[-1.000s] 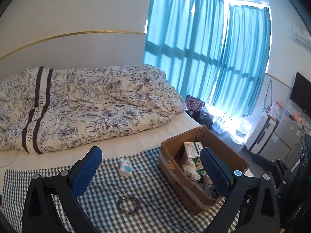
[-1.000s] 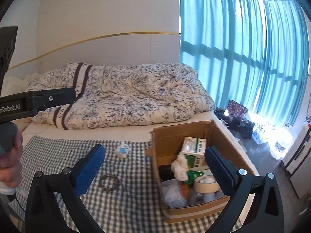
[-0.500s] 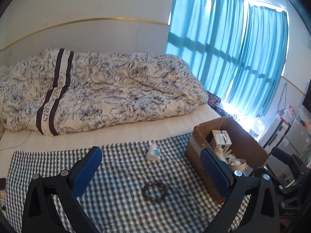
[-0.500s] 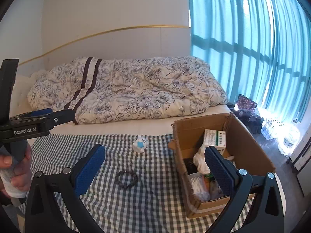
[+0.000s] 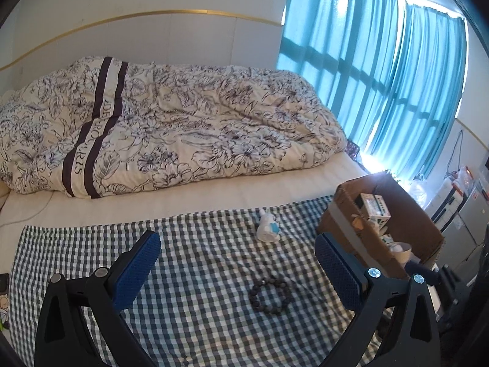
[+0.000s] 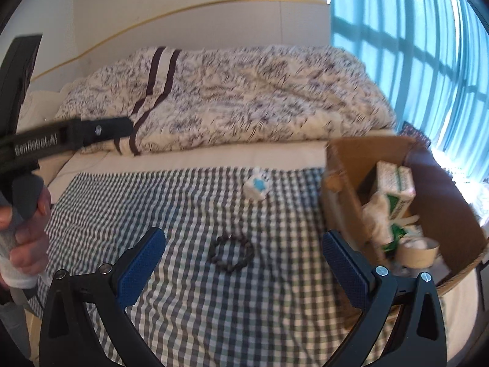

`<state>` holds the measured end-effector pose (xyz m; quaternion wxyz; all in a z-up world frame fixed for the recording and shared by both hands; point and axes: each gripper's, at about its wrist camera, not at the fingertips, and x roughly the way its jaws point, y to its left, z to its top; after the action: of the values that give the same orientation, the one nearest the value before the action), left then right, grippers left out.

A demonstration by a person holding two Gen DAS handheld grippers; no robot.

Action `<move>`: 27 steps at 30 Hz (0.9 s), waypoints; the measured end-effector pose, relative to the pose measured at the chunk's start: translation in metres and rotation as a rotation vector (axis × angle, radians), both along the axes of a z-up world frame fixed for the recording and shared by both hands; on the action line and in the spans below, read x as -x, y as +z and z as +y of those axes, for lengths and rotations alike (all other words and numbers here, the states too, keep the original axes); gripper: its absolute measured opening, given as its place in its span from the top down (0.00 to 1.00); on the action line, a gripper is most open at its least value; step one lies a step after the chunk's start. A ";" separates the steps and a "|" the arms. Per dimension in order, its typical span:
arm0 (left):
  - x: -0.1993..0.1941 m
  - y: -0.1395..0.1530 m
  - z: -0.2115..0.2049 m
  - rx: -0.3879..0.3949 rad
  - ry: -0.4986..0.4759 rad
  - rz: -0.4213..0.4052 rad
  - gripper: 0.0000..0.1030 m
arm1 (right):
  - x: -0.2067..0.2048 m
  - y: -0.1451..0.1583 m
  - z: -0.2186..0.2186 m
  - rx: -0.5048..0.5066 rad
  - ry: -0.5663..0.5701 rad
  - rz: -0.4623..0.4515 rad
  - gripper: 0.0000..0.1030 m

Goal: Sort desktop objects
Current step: 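Move both tools back over the star toy and bead bracelet on the sheet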

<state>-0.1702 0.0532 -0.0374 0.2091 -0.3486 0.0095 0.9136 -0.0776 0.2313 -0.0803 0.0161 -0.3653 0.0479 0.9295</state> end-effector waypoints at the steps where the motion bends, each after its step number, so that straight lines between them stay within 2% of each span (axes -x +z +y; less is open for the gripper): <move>1: 0.003 -0.004 0.000 0.002 0.002 -0.006 0.00 | 0.004 -0.008 -0.001 0.006 0.006 -0.016 0.02; 4: 0.013 -0.017 0.001 0.007 0.001 -0.027 0.00 | 0.016 -0.029 -0.001 0.012 0.014 -0.060 0.07; 6: 0.019 -0.026 0.005 0.017 -0.001 -0.040 0.00 | 0.024 -0.039 0.002 0.018 0.014 -0.085 0.16; 8: 0.025 -0.036 0.008 0.030 -0.002 -0.052 0.00 | 0.034 -0.046 0.007 0.015 0.006 -0.097 0.19; 16: 0.037 -0.079 0.014 0.051 -0.009 -0.116 0.00 | 0.084 -0.058 0.032 0.033 -0.019 -0.111 0.19; 27: 0.036 -0.155 0.041 0.105 -0.047 -0.208 0.00 | 0.150 -0.086 0.048 0.070 -0.016 -0.164 0.19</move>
<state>-0.2061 0.0940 -0.1925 0.2120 -0.4516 0.0436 0.8656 -0.2278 0.2798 -0.1664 0.0145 -0.4401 0.0818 0.8941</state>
